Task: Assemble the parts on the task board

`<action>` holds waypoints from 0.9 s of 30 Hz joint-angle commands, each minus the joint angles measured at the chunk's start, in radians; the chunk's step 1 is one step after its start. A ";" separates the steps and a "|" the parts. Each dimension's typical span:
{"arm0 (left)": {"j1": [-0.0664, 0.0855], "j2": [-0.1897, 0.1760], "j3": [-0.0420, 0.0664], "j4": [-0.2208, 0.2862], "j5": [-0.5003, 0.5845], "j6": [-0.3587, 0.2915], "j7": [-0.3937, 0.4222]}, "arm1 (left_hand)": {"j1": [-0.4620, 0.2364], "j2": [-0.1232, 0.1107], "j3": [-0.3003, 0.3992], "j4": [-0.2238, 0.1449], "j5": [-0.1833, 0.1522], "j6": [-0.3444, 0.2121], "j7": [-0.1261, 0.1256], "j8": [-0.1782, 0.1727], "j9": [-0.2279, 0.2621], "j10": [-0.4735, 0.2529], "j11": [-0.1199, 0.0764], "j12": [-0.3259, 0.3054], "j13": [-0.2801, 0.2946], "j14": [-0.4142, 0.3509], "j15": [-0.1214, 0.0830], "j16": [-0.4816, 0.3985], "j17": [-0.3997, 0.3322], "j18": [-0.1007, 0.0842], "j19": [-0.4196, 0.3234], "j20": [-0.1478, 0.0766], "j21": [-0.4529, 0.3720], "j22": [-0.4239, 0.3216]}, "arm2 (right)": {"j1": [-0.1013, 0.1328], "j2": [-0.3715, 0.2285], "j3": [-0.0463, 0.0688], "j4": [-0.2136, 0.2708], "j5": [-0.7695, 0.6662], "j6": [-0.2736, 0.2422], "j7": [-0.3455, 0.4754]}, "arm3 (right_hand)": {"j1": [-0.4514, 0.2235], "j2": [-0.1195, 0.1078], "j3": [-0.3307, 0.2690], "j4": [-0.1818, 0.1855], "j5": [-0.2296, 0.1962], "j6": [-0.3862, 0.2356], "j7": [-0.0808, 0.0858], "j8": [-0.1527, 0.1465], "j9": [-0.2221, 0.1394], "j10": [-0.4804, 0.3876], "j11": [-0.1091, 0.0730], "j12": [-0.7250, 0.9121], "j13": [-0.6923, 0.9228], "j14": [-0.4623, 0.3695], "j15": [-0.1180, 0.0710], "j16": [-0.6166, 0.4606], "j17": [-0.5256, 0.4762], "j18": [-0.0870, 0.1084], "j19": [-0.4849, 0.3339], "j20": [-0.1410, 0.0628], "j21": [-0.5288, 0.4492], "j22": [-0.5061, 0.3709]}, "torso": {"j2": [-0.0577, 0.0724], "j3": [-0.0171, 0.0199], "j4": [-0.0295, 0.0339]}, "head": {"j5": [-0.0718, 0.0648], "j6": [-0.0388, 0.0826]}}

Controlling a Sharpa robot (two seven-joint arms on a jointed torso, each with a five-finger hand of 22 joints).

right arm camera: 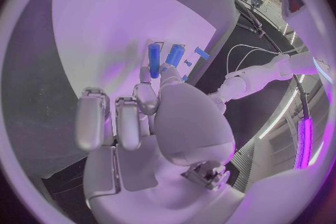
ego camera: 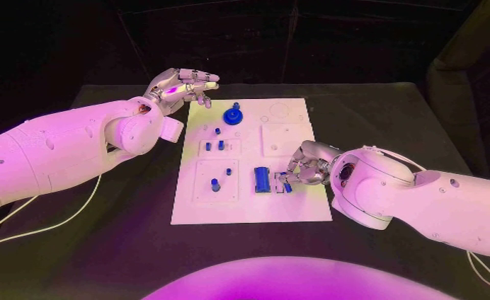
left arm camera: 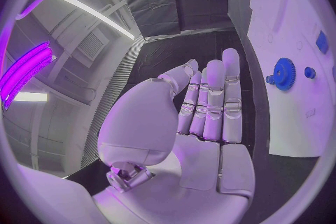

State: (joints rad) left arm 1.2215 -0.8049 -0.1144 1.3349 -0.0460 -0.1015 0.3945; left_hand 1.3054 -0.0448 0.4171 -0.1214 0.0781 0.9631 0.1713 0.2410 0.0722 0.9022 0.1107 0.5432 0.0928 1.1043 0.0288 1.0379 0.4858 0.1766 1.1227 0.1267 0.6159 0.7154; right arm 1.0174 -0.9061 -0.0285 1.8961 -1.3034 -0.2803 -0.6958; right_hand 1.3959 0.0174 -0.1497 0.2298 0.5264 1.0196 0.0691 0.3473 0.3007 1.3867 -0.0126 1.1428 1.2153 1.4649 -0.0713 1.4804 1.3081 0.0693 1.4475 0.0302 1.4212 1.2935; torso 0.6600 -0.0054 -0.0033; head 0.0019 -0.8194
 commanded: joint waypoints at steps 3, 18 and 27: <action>0.002 0.002 0.001 0.002 0.003 0.015 0.003 | -0.007 0.001 -0.005 0.002 0.003 -0.001 0.004 0.006 0.001 -0.008 0.002 0.004 -0.001 -0.007 0.002 0.006 -0.002 0.006 -0.003 0.003 -0.005 0.000 | 0.001 0.016 0.000 -0.012 0.055 0.008 -0.021 | -0.013 -0.002 0.000 0.012 0.002 0.011 -0.003 0.001 0.002 0.008 0.000 0.008 0.004 0.075 -0.007 0.004 0.095 -0.012 0.010 0.001 0.006 0.003 | 0.000 0.0002 -0.0013 | 0.002 -0.003; 0.002 0.004 0.001 0.001 0.003 0.016 0.001 | -0.007 0.001 -0.005 0.002 0.003 -0.001 0.004 0.006 0.001 -0.008 0.002 0.004 -0.001 -0.007 0.002 0.006 -0.002 0.006 -0.003 0.003 -0.005 0.000 | 0.002 0.047 0.000 -0.041 0.038 0.000 -0.039 | -0.032 -0.005 0.000 0.029 -0.004 0.022 -0.006 0.002 0.007 0.010 -0.002 0.007 0.005 0.074 -0.009 0.004 0.095 -0.012 0.010 -0.001 0.006 0.003 | 0.000 0.0007 -0.0010 | 0.004 -0.004; 0.002 0.005 0.001 0.000 0.003 0.017 -0.001 | -0.007 0.001 -0.005 0.002 0.003 -0.001 0.004 0.006 0.001 -0.008 0.002 0.004 -0.001 -0.007 0.002 0.006 -0.002 0.006 -0.003 0.003 -0.005 0.000 | 0.002 0.055 0.000 -0.053 0.020 0.011 -0.046 | -0.056 -0.013 -0.007 0.047 -0.076 0.025 -0.006 0.000 0.013 0.011 -0.002 0.004 0.005 0.074 -0.009 0.003 0.094 -0.013 0.010 -0.002 0.006 0.004 | 0.000 0.0005 -0.0016 | 0.004 -0.003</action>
State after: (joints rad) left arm 1.2215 -0.8015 -0.1143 1.3337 -0.0460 -0.0970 0.3919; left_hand 1.3054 -0.0448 0.4171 -0.1214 0.0781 0.9631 0.1713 0.2410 0.0722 0.9022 0.1108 0.5431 0.0930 1.1043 0.0288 1.0379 0.4860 0.1766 1.1227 0.1267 0.6159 0.7154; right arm 1.0179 -0.8517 -0.0282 1.8438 -1.2685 -0.2775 -0.6986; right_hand 1.3480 0.0040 -0.1564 0.2718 0.4654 1.0396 0.0647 0.3485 0.3120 1.3919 -0.0180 1.1474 1.2210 1.4689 -0.0753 1.4810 1.3077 0.0694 1.4548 0.0301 1.4211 1.2956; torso 0.6596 -0.0047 -0.0042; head 0.0061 -0.8227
